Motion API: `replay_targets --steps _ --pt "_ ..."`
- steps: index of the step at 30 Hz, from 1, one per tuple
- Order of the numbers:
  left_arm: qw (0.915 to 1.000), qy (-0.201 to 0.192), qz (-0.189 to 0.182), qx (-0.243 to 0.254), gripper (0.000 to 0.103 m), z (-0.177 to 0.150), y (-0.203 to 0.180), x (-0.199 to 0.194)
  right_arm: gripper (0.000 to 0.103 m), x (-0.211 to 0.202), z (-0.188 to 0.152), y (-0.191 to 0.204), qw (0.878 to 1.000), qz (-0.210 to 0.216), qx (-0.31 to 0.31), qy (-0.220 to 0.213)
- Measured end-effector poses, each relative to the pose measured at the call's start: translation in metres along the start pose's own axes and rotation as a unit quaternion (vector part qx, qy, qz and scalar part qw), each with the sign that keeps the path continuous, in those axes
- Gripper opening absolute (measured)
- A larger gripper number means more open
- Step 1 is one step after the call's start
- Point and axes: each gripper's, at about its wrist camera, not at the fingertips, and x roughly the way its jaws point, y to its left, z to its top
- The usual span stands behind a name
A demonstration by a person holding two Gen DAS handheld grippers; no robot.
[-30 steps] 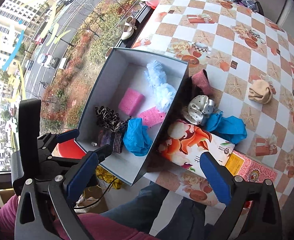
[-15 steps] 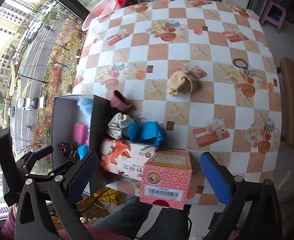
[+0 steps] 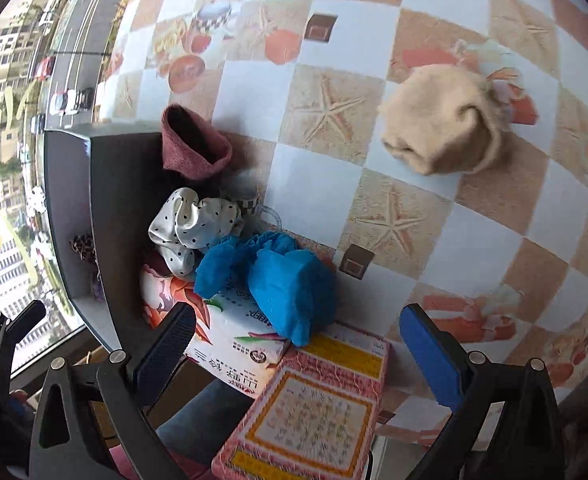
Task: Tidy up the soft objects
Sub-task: 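Grasp the beige knit sock with the left tool while the right tool grasps the blue glove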
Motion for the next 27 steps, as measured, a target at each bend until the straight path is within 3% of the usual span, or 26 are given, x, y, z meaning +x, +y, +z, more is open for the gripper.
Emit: replay_targets --steps 3,6,8,9,12,19,27 --pt "0.9998 0.006 0.010 -0.016 0.103 0.001 0.000 0.002 0.103 0.032 0.016 0.008 0.997 0.039 -0.026 0.058" --pt "0.9996 0.006 0.016 -0.024 0.103 0.004 -0.001 0.002 0.100 0.055 0.021 0.011 0.993 0.041 -0.046 0.098" --pt "0.9995 0.007 0.022 -0.023 0.103 0.009 -0.003 0.002 0.069 0.063 0.021 0.008 0.991 0.055 -0.049 0.109" --pt "0.9995 0.008 0.025 -0.020 0.103 0.013 -0.005 0.002 0.047 0.066 0.020 0.005 0.991 0.057 -0.046 0.113" --pt "0.9994 0.012 0.031 -0.003 0.103 0.027 -0.016 0.006 0.027 0.065 0.013 -0.008 0.992 0.061 -0.051 0.101" --pt "0.9961 0.008 0.020 0.085 0.103 0.085 -0.077 0.035 0.026 0.013 -0.035 -0.088 0.993 0.110 0.038 -0.021" --pt "0.9806 0.005 0.038 0.192 0.103 0.136 -0.174 0.106 0.026 -0.030 -0.105 -0.171 0.977 0.079 0.136 -0.141"
